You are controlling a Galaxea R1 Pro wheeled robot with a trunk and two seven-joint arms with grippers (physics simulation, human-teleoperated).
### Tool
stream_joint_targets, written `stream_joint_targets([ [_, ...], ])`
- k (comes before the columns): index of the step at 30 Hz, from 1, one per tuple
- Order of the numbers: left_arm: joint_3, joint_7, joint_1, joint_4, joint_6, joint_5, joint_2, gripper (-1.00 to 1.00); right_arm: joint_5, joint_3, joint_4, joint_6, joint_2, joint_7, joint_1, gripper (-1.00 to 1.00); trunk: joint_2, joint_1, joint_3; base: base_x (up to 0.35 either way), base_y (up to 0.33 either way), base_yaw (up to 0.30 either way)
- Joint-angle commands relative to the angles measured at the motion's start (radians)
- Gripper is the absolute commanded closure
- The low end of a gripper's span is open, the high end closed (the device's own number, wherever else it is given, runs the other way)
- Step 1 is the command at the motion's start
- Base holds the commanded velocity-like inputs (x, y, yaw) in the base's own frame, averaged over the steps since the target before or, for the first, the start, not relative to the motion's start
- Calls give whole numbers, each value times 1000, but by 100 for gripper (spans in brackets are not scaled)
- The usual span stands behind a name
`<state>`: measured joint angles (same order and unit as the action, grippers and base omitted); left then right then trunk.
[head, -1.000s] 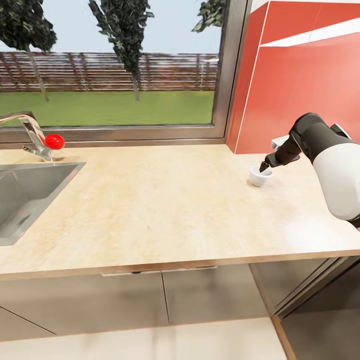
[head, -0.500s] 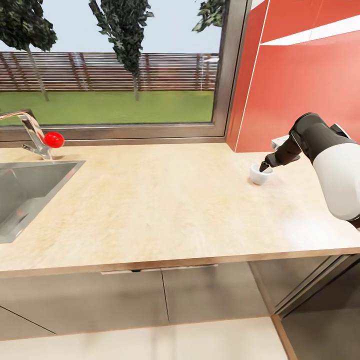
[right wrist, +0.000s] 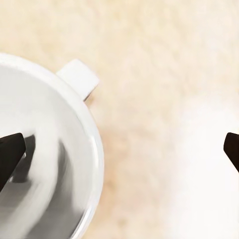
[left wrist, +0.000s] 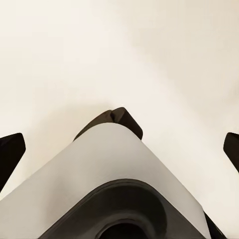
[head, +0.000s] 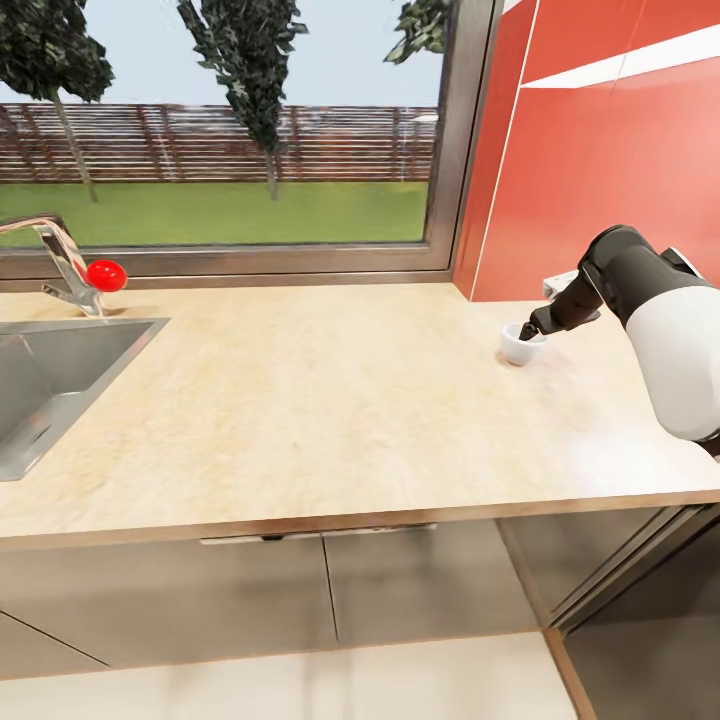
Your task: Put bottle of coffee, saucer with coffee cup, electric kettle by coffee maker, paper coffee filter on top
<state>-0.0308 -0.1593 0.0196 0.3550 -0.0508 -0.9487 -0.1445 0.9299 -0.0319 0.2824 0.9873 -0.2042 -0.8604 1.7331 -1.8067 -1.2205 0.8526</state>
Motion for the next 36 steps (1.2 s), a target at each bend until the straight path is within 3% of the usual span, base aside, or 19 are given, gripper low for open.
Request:
stream_joint_targets([
  [1,-3,-5,0,1,1,-5,0,-100,10,-3,1,2,0,-9,0,-100,0,0,1,0,0,0],
  [9,-3,-5,0,1,1,-5,0,-100,10,-3,1,2,0,-9,0,-100,-21,-11,10,0,0,0],
  [23,-3,-5,0,1,0,-5,0,-100,10,-3,1,2,1,-9,0,-100,-21,-11,10,0,0,0],
  [24,-3,-5,0,1,0,-5,0,-100,10,-3,1,2,1,-9,0,100,-21,-11,10,0,0,0],
  [36,-4,-6,0,1,1,-5,0,-100,10,-3,1,2,2,-9,0,100,-21,-11,10,0,0,0],
])
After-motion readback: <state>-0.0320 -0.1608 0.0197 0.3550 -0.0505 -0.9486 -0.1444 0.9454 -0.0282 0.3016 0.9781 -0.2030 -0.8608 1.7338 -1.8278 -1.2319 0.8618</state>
